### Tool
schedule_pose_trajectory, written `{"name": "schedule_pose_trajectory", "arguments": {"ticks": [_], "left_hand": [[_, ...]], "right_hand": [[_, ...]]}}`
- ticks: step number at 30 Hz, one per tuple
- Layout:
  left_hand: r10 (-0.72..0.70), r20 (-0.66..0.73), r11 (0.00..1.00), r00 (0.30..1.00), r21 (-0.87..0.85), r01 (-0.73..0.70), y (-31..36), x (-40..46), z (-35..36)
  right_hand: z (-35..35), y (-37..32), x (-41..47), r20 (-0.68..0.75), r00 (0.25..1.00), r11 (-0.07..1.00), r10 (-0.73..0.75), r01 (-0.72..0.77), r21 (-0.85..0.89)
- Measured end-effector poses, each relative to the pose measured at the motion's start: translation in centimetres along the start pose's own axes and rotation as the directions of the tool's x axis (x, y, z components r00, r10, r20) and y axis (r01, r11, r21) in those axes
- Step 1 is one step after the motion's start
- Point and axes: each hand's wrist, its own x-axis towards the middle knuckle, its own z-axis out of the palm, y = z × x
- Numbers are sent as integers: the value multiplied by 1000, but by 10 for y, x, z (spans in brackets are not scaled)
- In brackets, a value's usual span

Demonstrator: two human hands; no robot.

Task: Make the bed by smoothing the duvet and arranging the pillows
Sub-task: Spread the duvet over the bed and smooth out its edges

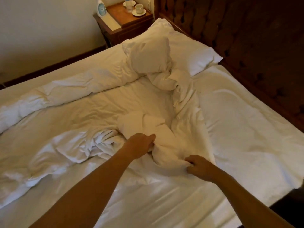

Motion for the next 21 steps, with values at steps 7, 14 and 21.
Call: {"name": "schedule_pose_trajectory", "arguments": {"ticks": [7,14,21], "left_hand": [[-78,-127,858,989,-514,2,75,-80,55],[-9,-153,696,988,-711,-104,101,-139,81],[-3,-214,994,977,-108,-20,65,-95,90]], "right_hand": [[33,-16,-16,-345,930,904,129,33,427],[95,-10,-26,-91,993,967,-69,89,240],[137,48,-68,-70,990,976,-118,129,176]]}}
